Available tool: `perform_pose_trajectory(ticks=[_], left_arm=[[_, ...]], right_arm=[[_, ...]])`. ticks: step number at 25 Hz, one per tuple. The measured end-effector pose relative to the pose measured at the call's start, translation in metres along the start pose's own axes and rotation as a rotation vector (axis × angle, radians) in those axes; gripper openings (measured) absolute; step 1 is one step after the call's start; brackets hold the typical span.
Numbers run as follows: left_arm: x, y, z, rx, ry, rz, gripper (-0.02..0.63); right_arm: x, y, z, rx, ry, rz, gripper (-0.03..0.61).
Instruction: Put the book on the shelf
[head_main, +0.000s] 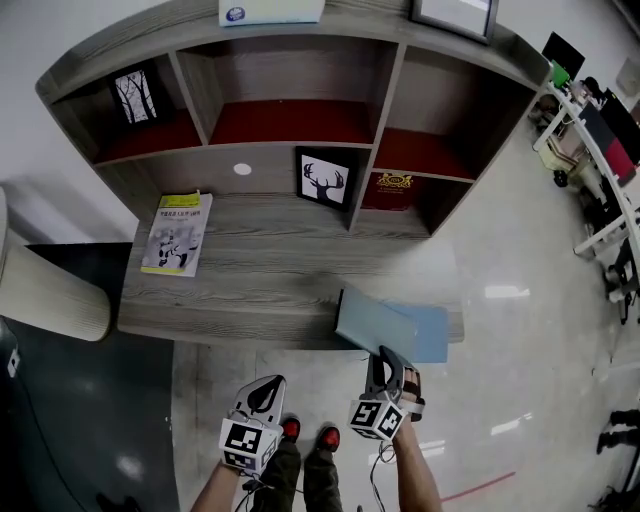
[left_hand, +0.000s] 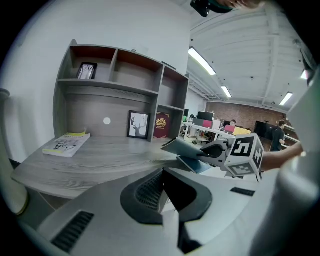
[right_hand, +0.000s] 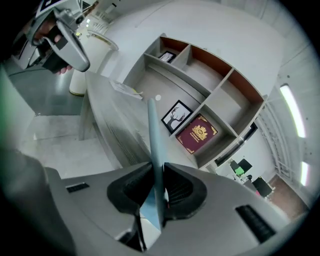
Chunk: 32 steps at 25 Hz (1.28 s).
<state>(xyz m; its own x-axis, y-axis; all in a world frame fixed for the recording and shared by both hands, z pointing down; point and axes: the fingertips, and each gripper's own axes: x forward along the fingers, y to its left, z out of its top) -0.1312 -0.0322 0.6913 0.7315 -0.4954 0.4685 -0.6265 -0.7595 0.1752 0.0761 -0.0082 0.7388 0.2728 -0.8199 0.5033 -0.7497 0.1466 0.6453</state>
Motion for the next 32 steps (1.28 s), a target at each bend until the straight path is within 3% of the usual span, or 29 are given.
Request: perform_pose_trajectory(ticks=[13, 22, 32], left_arm=[[-0.007, -0.017, 0.047, 0.042, -0.047, -0.011, 0.006], [-0.015, -0.047, 0.082, 0.069, -0.093, -0.046, 0.006], [-0.041, -0.082, 0.127, 0.078, -0.142, -0.065, 0.006]], right_arm=[[-0.021, -0.070, 0.000, 0.417, -0.076, -0.031, 0.072], [-0.061, -0.112, -0.014, 0.907, -0.192, 0.008, 0.071], [-0.155, -0.146, 0.002, 0.995, -0.302, -0.053, 0.072]])
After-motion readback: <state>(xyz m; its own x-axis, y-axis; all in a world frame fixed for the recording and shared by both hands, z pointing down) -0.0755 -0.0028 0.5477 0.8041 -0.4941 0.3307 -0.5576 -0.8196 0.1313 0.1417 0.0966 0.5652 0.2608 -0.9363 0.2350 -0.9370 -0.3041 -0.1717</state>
